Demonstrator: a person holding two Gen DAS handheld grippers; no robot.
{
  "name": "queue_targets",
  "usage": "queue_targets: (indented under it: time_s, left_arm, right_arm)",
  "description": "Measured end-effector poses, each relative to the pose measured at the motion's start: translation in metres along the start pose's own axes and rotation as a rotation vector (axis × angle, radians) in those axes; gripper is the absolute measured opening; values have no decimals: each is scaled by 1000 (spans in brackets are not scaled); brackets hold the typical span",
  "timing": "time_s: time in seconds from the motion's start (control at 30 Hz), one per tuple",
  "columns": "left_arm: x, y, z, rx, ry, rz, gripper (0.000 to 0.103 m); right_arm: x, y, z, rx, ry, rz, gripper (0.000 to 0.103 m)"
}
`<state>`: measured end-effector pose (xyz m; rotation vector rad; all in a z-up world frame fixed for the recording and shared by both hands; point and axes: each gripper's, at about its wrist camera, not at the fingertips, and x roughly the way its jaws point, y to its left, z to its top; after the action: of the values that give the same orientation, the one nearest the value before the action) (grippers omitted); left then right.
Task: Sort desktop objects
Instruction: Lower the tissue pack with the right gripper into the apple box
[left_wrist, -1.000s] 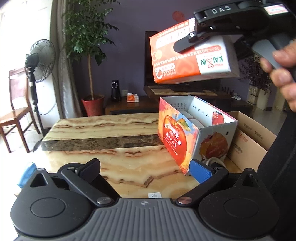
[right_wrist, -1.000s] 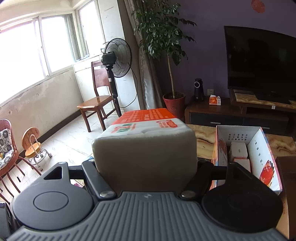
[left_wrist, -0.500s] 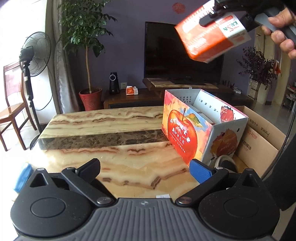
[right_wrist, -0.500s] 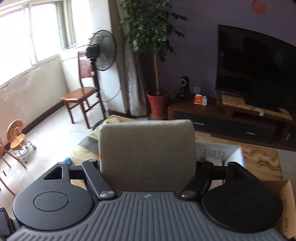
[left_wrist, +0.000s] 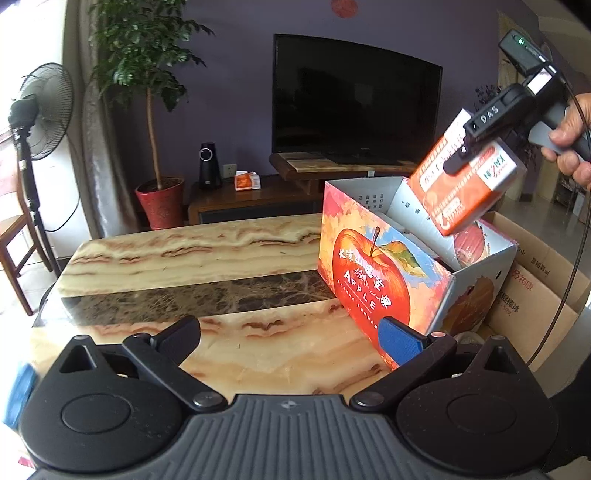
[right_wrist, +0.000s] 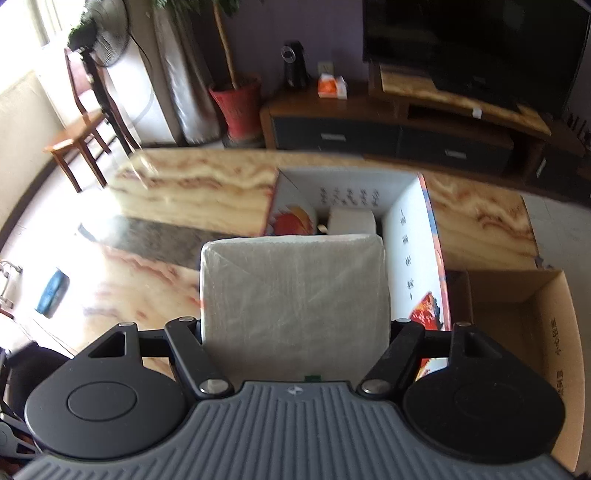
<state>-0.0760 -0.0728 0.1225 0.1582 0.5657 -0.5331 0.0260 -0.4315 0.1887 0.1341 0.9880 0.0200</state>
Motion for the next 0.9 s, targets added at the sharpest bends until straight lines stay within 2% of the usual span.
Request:
queue_targets:
  time_s: [0.23, 0.7, 0.9]
  left_arm:
    - [34, 4, 0, -19, 22, -45, 102]
    - [69, 4, -12, -11, 95, 1, 102]
    - [75, -1, -15, 12, 117, 5, 102]
  right_arm:
    - [43, -25, -11, 64, 119, -24, 74]
    - [80, -37, -20, 106, 231, -7, 74]
    - [107, -35, -18, 114, 302, -39, 74]
